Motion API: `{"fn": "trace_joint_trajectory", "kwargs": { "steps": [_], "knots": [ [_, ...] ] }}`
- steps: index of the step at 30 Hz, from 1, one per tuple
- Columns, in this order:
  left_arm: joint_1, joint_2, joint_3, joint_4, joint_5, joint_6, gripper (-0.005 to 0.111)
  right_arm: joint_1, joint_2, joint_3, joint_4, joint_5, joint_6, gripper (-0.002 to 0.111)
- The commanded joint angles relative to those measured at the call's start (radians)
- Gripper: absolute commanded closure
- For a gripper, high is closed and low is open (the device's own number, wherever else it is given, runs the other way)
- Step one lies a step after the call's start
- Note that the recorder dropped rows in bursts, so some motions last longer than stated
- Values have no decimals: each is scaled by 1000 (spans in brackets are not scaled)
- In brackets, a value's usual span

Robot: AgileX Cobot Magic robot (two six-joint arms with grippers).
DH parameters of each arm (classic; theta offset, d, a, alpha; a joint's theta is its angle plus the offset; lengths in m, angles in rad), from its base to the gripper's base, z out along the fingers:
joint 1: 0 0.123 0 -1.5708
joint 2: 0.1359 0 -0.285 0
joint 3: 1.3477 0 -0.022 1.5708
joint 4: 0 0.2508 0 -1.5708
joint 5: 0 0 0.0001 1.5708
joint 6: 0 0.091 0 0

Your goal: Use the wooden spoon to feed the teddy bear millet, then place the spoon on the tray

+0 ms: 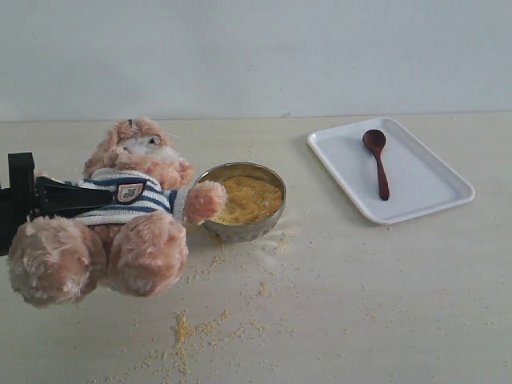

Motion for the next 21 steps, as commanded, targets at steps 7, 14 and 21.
{"fn": "trace_joint_trajectory", "kwargs": {
  "steps": [7,14,21],
  "knots": [
    [0,-1,-5,-18,32,6,102,-2,-117,321,-34,-255,218,108],
    [0,-1,-5,-18,32,8,102,-2,-158,349,-32,-275,600,108],
    [2,-1,-5,-18,32,8,102,-2,-339,349,-32,-307,655,108]
  ]
}}
